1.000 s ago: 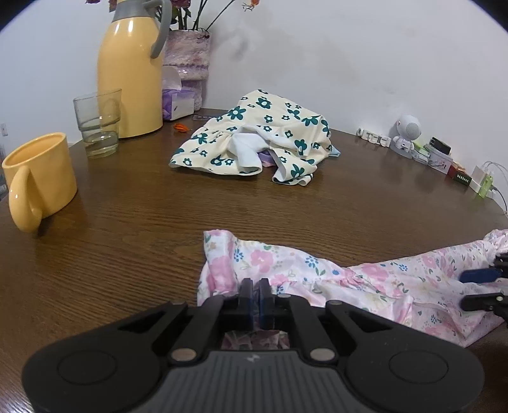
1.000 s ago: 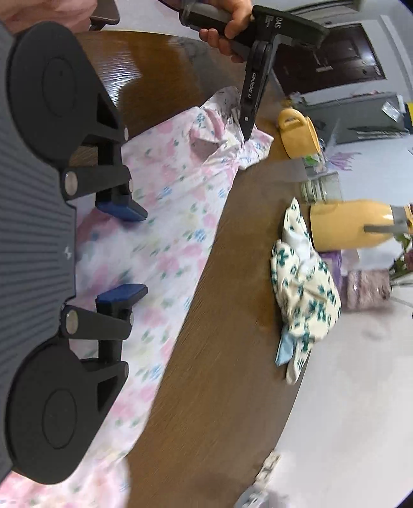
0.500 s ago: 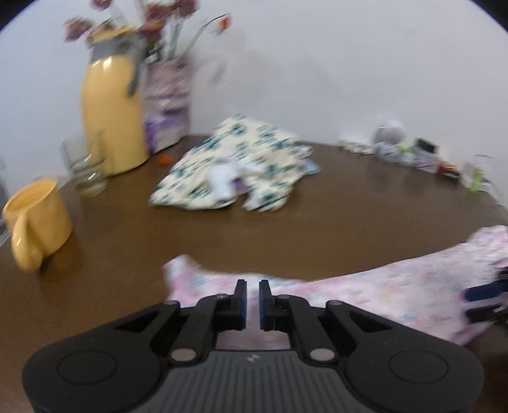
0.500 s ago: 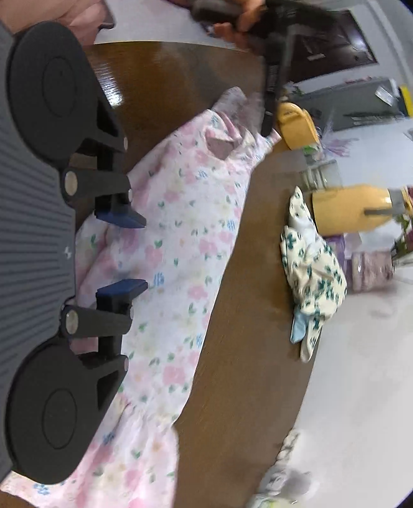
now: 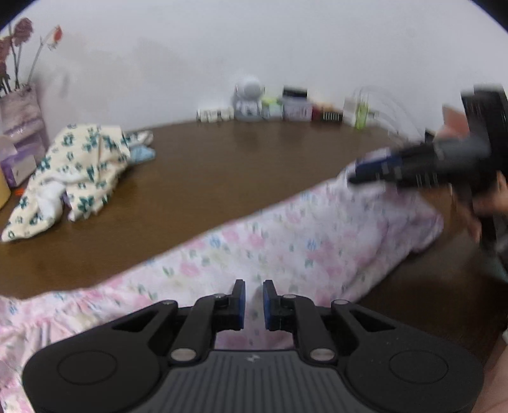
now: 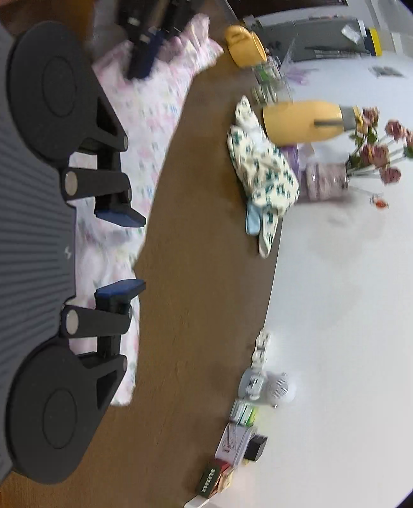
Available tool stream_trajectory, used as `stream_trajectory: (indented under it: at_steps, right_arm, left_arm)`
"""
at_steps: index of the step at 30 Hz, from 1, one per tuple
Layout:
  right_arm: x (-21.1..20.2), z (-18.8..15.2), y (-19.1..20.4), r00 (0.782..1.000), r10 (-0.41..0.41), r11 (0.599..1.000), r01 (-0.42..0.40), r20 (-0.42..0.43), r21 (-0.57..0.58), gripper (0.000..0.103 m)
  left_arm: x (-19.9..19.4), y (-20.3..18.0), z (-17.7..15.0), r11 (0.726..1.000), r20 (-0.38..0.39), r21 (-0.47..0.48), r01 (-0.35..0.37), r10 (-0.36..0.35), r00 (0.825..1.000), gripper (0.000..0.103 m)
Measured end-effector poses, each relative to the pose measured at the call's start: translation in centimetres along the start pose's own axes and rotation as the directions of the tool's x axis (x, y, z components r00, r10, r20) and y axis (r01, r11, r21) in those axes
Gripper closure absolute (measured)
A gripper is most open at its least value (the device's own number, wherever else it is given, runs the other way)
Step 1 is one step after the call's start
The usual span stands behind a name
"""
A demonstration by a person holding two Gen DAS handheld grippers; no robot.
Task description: Fold clothes
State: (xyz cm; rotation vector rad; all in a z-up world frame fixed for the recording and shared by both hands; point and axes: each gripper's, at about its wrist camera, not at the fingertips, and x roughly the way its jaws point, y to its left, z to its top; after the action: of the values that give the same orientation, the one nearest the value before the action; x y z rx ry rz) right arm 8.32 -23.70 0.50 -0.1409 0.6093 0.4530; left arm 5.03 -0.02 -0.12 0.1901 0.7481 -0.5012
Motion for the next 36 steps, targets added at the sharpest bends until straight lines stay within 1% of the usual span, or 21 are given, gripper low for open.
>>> stream_trajectory:
  at_steps: [2,8,10,11,12,15,16,18,20,22,25,26,27,28,29,31,32,34,36]
  right_arm:
    - [1.3,-0.2,-0.7,1.0,-0.004,1.0,0.004,-0.031,0.012,0.066]
    - [-1.1,-2.2,-1.6,0.998,0.04,0.997,-0.037,-0.042,0.066,0.066]
    - [-1.9,-2.9,-1.9,0.997,0.055,0.995,-0.051,-0.045,0.084,0.065]
    - [-2.3,-3.3,-2.0,0.997,0.062,0.994,-0.058,-0.046,0.093,0.062]
    - [-3.5,-3.3,-1.9,0.997,0.074,0.995,-0.071,-0.036,0.074,0.061]
    - [-5.3,-3.4,-0.5,0.995,0.064,0.994,-0.071,-0.079,-0.084,0.06]
    - [-6.0,-3.5,0.0,0.994,0.06,0.988,-0.072,-0.093,-0.136,0.058]
    - [-5.7,-3.9,0.8,0.99,0.022,0.971,-0.053,-0.137,-0.232,0.057]
    - [-5.3,-4.0,1.2,0.986,0.018,0.96,-0.063,-0.165,-0.272,0.057]
    - [-5.1,-4.0,1.8,0.982,0.02,0.945,-0.08,-0.187,-0.319,0.058]
    - [-5.1,-3.9,2.8,0.977,0.036,0.92,-0.114,-0.209,-0.376,0.058]
    - [-5.2,-3.9,3.0,0.975,0.042,0.912,-0.126,-0.216,-0.39,0.061]
    - [-5.0,-3.9,3.1,0.972,0.035,0.908,-0.127,-0.231,-0.398,0.064]
    - [-4.8,-3.8,3.3,0.969,0.027,0.905,-0.129,-0.246,-0.406,0.074]
    - [-4.4,-3.8,3.2,0.966,0.022,0.905,-0.129,-0.259,-0.405,0.089]
    - [-4.0,-3.6,2.8,0.961,0.026,0.917,-0.132,-0.275,-0.377,0.099]
    - [-4.2,-3.5,2.7,0.962,0.032,0.917,-0.135,-0.27,-0.375,0.101]
    - [-5.2,-3.0,2.6,0.966,0.06,0.917,-0.152,-0.25,-0.369,0.102]
    - [-7.1,-2.2,2.7,0.961,0.135,0.918,-0.214,-0.243,-0.334,0.102]
  left_arm:
    - [0.1,0.2,-0.6,1.0,0.003,-0.017,-0.006,0.006,1.0,0.093]
    - [-0.1,0.7,-1.1,0.998,0.006,-0.056,-0.027,0.027,1.0,0.093]
    - [-0.2,0.6,-1.0,0.998,0.004,-0.053,-0.032,0.033,0.999,0.093]
    - [-0.3,0.6,-0.9,0.998,0.003,-0.051,-0.036,0.036,0.999,0.093]
    - [-0.3,0.6,-0.8,0.998,0.001,-0.053,-0.038,0.038,0.999,0.093]
    - [-0.3,0.7,-0.6,0.997,-0.003,-0.066,-0.044,0.044,0.999,0.092]
    - [-0.5,0.5,-0.5,0.997,0.008,-0.064,-0.042,0.042,0.999,0.092]
    - [-1.0,-0.2,0.0,0.998,0.043,-0.052,-0.033,0.035,0.998,0.093]
    - [-1.7,-1.5,0.7,0.999,0.087,-0.011,0.03,-0.029,0.996,0.093]
    - [-2.1,-3.3,1.6,0.991,0.109,0.052,0.12,-0.125,0.986,0.093]
    - [-0.9,-5.8,2.3,0.968,0.064,0.127,0.218,-0.227,0.972,0.092]
    - [-0.4,-6.6,2.5,0.957,0.045,0.15,0.248,-0.257,0.965,0.093]
    - [0.3,-7.3,2.5,0.952,0.023,0.163,0.26,-0.267,0.963,0.095]
    - [1.0,-7.8,2.5,0.95,-0.001,0.172,0.261,-0.265,0.964,0.095]
    - [1.7,-8.1,2.4,0.949,-0.02,0.173,0.263,-0.263,0.965,0.096]
    - [2.9,-8.4,2.3,0.952,-0.049,0.159,0.262,-0.257,0.965,0.097]
    - [3.1,-8.5,2.2,0.952,-0.047,0.159,0.261,-0.256,0.965,0.097]
    - [3.2,-8.5,2.2,0.955,-0.044,0.157,0.25,-0.246,0.968,0.098]
    - [3.2,-8.5,2.2,0.959,-0.04,0.157,0.234,-0.231,0.972,0.099]
